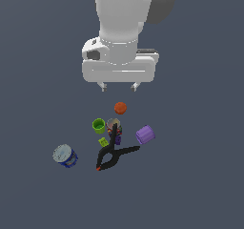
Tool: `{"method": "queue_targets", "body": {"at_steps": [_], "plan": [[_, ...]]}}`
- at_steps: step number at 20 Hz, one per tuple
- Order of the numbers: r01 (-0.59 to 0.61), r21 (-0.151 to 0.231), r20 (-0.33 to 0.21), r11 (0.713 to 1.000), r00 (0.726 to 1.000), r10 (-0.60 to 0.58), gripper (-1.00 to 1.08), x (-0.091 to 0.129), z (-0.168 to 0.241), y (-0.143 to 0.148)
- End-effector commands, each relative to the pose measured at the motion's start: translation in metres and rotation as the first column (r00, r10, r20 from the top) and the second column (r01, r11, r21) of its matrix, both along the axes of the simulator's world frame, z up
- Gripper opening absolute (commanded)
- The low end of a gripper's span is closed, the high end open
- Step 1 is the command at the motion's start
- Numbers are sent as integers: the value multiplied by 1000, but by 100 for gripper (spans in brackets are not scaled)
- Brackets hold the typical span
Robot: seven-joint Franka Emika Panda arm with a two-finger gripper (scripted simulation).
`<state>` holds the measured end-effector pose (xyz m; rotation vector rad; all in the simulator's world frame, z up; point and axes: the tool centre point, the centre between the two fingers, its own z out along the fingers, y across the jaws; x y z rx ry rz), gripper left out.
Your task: Pick up a designated object from a clutter of objects.
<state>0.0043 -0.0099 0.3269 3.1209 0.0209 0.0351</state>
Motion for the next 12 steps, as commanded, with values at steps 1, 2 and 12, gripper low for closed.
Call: {"method": "queue_targets", "body": {"at_steps": [1, 2, 12], "plan": [[1, -1, -1, 1000, 1000, -1, 108, 0, 0, 0], [3, -2, -2, 1000, 1000, -3, 108, 1, -1, 0], [53, -29, -49, 998, 997, -54, 108, 12, -14, 11]]}}
